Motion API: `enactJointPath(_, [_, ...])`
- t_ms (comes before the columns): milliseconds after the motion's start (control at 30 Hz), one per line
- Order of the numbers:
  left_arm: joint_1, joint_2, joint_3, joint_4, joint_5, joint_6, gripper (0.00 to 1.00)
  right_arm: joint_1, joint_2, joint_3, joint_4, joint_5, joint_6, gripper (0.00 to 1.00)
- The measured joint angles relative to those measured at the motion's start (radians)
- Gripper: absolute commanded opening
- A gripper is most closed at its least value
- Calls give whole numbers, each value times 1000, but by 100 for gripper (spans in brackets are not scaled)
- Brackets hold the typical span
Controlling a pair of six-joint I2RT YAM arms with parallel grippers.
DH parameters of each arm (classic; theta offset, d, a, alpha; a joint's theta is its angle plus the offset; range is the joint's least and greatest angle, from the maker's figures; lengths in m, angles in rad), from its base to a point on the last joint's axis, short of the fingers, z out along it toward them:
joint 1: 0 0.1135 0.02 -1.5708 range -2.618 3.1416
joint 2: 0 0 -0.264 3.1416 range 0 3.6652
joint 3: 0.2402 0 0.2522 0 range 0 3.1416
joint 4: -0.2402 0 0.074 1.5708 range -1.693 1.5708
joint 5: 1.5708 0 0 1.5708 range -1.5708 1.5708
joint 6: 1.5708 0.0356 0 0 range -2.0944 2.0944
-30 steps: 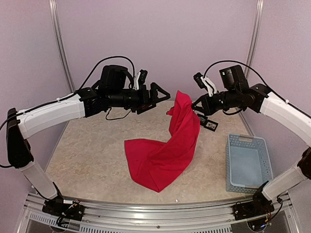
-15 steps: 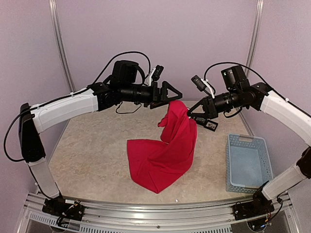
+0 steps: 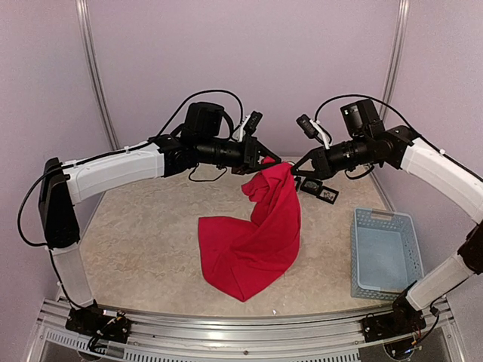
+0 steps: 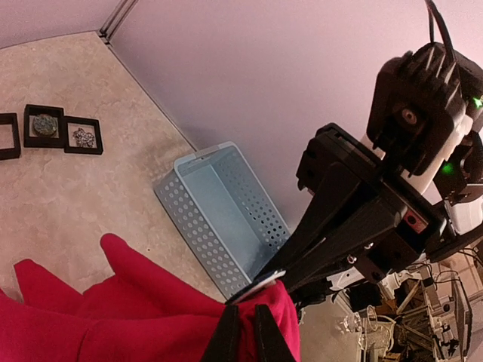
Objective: Remove the brooch from the garment
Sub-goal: Pass from the right arm to the left
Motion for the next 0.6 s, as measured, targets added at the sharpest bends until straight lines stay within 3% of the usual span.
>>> enactJointPath(267, [-4,-14,-88,29,-18,-27,0,8,37,8,39,118,51,0])
enactJointPath(600, [-7,-42,-140,86,-34,-83,0,12,6,-92,268,50,144,0])
